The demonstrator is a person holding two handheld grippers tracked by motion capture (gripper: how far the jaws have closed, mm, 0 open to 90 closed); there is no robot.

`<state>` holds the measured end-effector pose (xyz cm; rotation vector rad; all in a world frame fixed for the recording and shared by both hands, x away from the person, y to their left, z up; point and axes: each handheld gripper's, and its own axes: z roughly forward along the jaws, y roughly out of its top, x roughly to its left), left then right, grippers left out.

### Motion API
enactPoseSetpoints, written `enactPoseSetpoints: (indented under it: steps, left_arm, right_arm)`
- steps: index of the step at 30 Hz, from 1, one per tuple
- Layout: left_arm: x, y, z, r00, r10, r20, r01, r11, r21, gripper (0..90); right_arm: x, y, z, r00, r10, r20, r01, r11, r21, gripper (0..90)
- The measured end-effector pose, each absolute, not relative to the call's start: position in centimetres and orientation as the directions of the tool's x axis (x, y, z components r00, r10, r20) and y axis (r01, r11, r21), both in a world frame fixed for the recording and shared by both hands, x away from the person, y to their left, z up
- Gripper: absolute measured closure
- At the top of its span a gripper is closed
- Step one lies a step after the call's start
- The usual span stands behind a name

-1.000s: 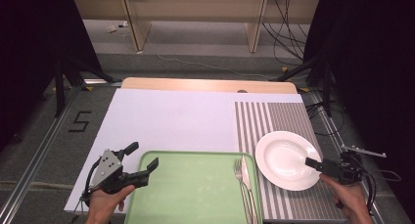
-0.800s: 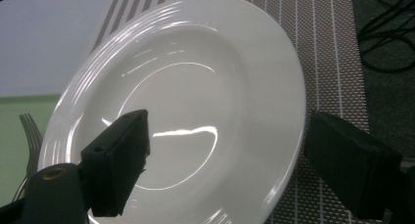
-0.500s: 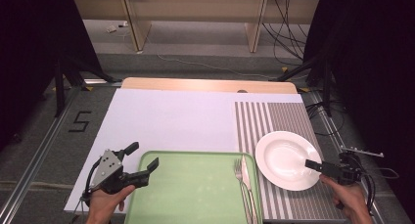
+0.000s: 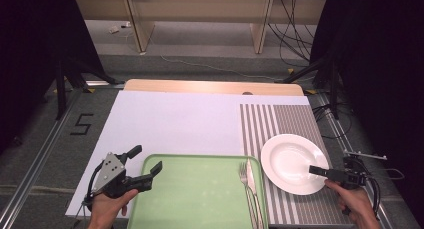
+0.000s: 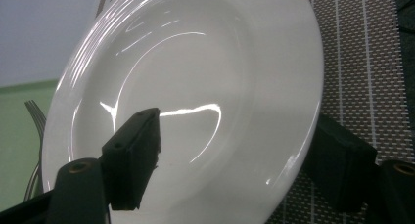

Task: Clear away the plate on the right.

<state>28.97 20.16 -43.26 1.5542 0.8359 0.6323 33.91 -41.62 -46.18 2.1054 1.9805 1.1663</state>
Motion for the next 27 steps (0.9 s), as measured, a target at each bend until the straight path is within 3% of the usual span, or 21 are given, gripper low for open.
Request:
enactPoseSetpoints:
  steps: [4,6,7,12,18,27]
  left_arm:
    - [28.9,20.2,-43.2,0.591,0.805,-0.058,0.164,-0.049,0.985,16.1]
    - [28.9,20.2,-43.2,0.590,0.805,-0.059,0.165,-0.049,0.985,16.1]
    - [28.9,20.2,-43.2,0.591,0.805,-0.058,0.164,-0.049,0.985,16.1]
    - [28.9,20.2,-43.2,0.591,0.805,-0.058,0.164,-0.050,0.985,16.2]
    - [28.9,20.1,-43.2,0.593,0.803,-0.057,0.164,-0.051,0.985,16.1]
    - [28.9,20.1,-43.2,0.594,0.803,-0.057,0.164,-0.052,0.985,16.2]
  right_arm:
    - [34.0,-41.8,-46.3,-0.040,0.850,0.525,0.868,-0.231,0.440,34.9]
    - [34.0,-41.8,-47.0,-0.051,0.846,0.531,0.845,-0.247,0.474,38.5]
    - [34.0,-41.9,-46.5,-0.027,0.853,0.522,0.879,-0.228,0.419,40.6]
    - [34.1,-41.8,-46.6,-0.002,0.845,0.535,0.888,-0.245,0.390,46.5]
    - [34.1,-42.4,-47.1,-0.017,0.812,0.583,0.880,-0.265,0.395,51.2]
    - [34.0,-42.8,-47.4,0.054,0.787,0.615,0.875,-0.334,0.350,64.5]
